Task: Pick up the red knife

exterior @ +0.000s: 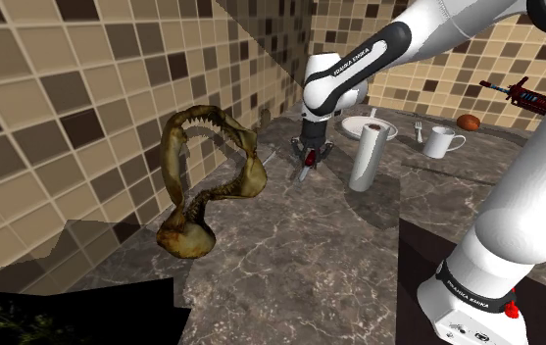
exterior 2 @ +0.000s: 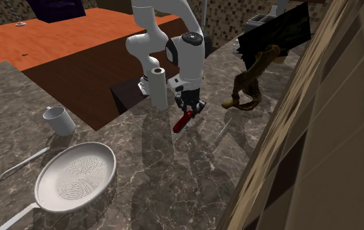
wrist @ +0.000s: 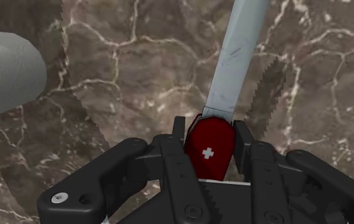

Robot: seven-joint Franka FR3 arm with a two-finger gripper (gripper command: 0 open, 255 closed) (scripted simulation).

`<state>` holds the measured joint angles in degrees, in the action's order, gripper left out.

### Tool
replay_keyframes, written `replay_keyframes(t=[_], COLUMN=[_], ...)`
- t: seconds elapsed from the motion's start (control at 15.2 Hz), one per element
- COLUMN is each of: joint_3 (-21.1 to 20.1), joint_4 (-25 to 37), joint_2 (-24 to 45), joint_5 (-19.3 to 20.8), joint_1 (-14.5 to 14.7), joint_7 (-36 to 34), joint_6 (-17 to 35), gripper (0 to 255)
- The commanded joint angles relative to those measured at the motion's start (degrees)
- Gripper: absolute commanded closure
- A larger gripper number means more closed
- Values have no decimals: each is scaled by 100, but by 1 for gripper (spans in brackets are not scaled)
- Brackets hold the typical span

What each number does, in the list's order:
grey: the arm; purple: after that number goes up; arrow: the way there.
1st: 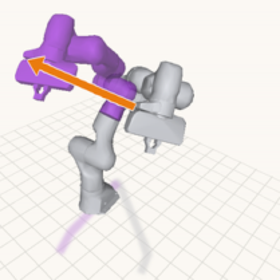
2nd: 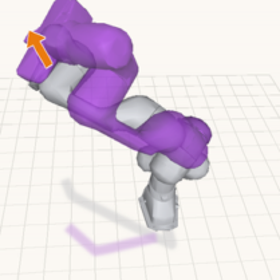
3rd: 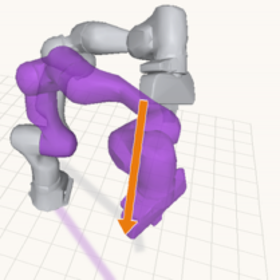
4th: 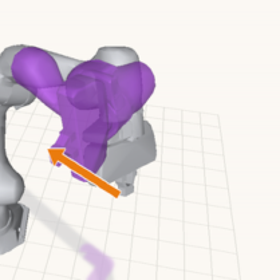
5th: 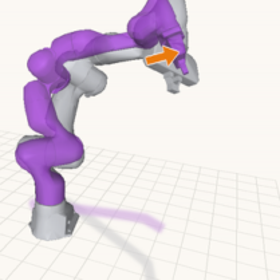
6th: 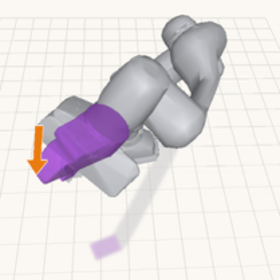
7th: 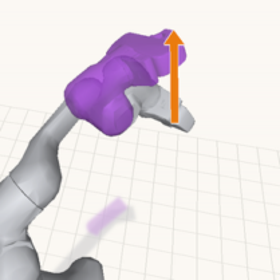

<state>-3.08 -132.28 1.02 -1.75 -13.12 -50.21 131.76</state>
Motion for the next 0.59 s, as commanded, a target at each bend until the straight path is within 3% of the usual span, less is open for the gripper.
replay_keyframes(t=[0.0, 0.53], joint_3=[4, 8], joint_4=[31, 273], joint_2=[-109, -420], joint_5=[-4, -10], joint_1=[-4, -7], joint_7=[8, 6], joint_6=[-143, -696], gripper=[255, 255])
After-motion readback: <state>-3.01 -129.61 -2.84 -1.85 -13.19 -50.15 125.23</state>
